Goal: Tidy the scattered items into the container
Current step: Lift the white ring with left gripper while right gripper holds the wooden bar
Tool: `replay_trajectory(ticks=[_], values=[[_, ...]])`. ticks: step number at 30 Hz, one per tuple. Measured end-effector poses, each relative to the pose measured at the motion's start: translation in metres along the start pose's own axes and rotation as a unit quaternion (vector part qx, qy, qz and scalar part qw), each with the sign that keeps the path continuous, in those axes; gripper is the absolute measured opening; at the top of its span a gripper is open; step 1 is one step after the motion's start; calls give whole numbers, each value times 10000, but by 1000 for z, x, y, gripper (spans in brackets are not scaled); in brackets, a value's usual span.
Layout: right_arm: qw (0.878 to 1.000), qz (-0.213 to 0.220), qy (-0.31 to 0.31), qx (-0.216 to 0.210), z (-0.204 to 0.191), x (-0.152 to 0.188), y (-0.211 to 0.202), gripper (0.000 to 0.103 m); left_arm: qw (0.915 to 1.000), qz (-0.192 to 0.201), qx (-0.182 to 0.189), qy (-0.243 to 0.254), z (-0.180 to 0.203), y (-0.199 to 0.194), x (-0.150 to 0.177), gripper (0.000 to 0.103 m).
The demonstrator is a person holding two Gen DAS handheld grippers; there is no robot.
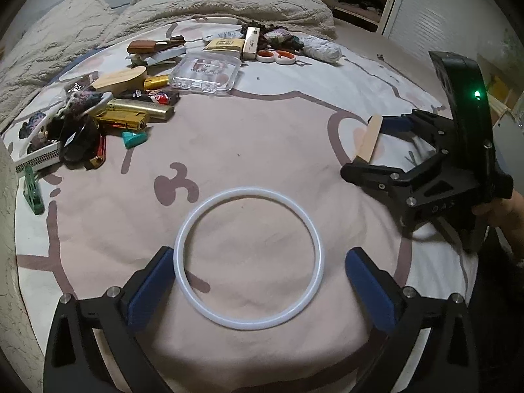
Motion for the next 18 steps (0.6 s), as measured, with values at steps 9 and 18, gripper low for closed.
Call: replay_trajectory(ticks=[9, 18], values=[[10000, 76, -4, 43, 0, 0, 0, 103, 9986, 404, -325, 70, -3, -5, -2, 95], [9999, 155, 24, 31, 0, 1, -2, 103, 9975, 554, -402, 193, -1, -8, -3, 85]])
Point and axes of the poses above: each gripper's, at about its wrist camera, not at the fingertips, and y roughly the way its jaws point, z to its right, x to its underside, the point moved 4 cm from there along y, roughly the way its jaws point, and after that the axes turned 9 degrees about -y, right-handed, at the moved point
